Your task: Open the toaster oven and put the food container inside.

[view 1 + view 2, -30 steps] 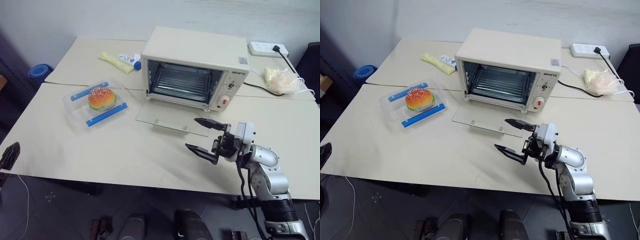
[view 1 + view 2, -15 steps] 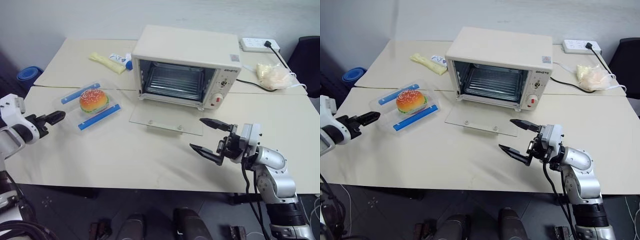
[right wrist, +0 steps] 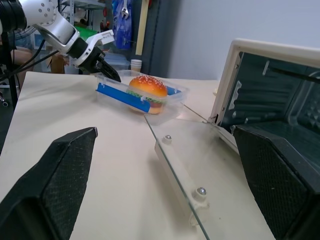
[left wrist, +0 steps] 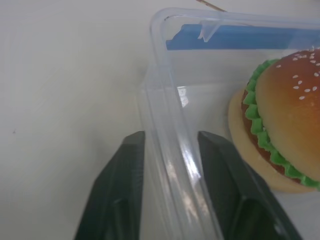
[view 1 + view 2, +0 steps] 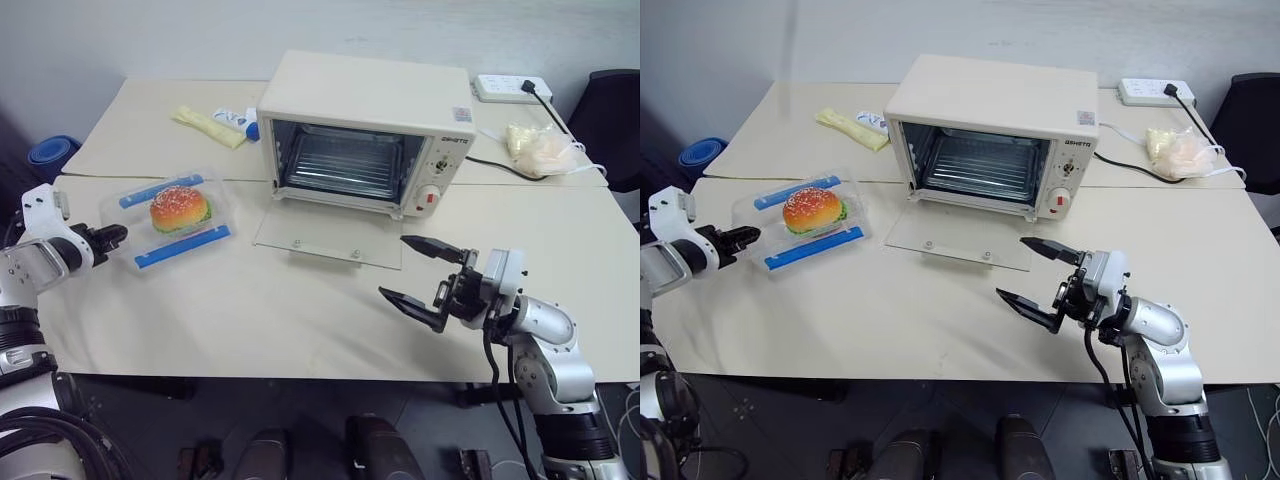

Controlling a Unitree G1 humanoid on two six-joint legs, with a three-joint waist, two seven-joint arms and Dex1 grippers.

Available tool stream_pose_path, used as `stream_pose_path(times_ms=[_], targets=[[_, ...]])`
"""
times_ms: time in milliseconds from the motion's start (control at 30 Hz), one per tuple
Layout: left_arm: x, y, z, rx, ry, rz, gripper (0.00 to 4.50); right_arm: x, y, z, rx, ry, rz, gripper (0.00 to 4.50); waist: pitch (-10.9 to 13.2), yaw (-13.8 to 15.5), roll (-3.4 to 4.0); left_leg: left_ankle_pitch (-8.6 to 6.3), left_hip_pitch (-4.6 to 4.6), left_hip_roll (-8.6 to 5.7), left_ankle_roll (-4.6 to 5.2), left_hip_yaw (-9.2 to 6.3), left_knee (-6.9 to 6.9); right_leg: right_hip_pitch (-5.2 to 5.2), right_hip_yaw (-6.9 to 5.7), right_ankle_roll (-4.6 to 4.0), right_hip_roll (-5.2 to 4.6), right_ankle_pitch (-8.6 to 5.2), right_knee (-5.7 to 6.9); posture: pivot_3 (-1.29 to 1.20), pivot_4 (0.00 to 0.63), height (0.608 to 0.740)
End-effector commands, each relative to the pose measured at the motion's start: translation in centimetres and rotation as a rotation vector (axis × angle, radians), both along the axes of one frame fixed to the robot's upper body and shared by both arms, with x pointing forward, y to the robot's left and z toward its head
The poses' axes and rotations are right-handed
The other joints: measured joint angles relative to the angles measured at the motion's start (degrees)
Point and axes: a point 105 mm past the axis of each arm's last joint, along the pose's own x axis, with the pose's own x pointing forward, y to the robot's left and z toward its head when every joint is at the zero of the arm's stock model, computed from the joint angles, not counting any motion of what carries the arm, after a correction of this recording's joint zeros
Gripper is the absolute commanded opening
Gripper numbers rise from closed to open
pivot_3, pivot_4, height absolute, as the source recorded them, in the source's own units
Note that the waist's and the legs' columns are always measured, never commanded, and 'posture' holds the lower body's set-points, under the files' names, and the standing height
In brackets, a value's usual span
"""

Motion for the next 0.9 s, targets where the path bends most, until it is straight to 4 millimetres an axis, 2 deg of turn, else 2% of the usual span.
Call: stream_pose_path(times_ms=[33, 100, 233, 367, 533, 633, 767, 900], targets=[[-0.4, 1.5, 2.3, 0.041, -0.061, 0.038, 0.55, -0.5, 0.2, 0.9, 0.001, -0.049, 0.005, 4.5, 0.0, 0.02, 0.0, 0.0, 0.01, 0.0, 0.0, 0.0, 0.0, 0.0, 0.0, 0.0, 0.0, 0.0, 0.01, 0.0, 0.15, 0.74], [-0.6, 1.8, 3.2, 0.068, -0.083, 0.025, 0.18, -0.6, 0.1, 1.0, -0.002, -0.05, 0.003, 4.5, 0.01, 0.0, -0.02, 0.01, 0.0, 0.0, -0.01, 0.0, 0.0, 0.0, 0.0, 0.0, 0.0, 0.0, 0.02, 0.0, 0.15, 0.74], [-0.9, 1.4, 5.5, 0.1, -0.122, -0.04, 0.17, -0.6, -0.2, 0.9, -0.016, -0.049, -0.007, 4.5, 0.01, 0.06, -0.02, 0.0, -0.03, 0.0, 0.0, -0.01, -0.01, -0.01, -0.01, 0.0, -0.01, 0.0, 0.04, 0.0, 0.15, 0.74], [-0.9, -0.3, 7.7, 0.147, -0.126, -0.146, 0.17, -0.5, -1.0, 0.9, -0.032, -0.043, -0.037, 4.5, 0.0, 0.34, -0.04, -0.01, -0.07, -0.01, 0.01, -0.03, 0.01, 0.01, -0.02, 0.0, -0.02, 0.0, 0.03, 0.0, 0.15, 0.74], [0.1, -6.5, 9.7, 0.2, -0.114, -0.368, 0.17, -0.8, -2.2, 0.6, -0.052, -0.026, -0.087, 4.5, 0.0, 1.64, -0.04, -0.02, -0.08, -0.09, 0.06, -0.04, 0.06, 0.02, 0.0, 0.0, -0.06, 0.0, 0.03, 0.0, 0.15, 0.74], [0.8, -9.8, 9.5, 0.24, -0.04, -0.448, 0.17, -1.1, -2.3, 0.4, -0.058, -0.02, -0.1, 4.5, 0.0, 1.93, -0.05, -0.02, -0.1, -0.11, 0.07, -0.07, 0.13, 0.05, -0.01, 0.01, -0.06, 0.0, 0.04, 0.0, 0.15, 0.74], [1.8, -14.7, 10.4, 0.227, -0.086, -0.563, 0.17, -1.6, -2.4, 0.2, -0.053, -0.013, -0.128, 4.5, 0.0, 1.58, -0.05, -0.01, -0.09, -0.09, 0.07, -0.02, 0.15, 0.03, 0.01, 0.02, 0.0, 0.01, 0.09, 0.0, 0.15, 0.74], [2.7, -17.8, 10.1, 0.235, -0.089, -0.602, 0.17, -2.0, -2.5, 0.0, -0.043, -0.007, -0.156, 4.5, 0.0, 1.2, -0.05, 0.0, -0.09, -0.04, 0.05, 0.08, 0.14, 0.0, 0.08, 0.02, 0.08, 0.01, 0.22, 0.0, 0.15, 0.74]])
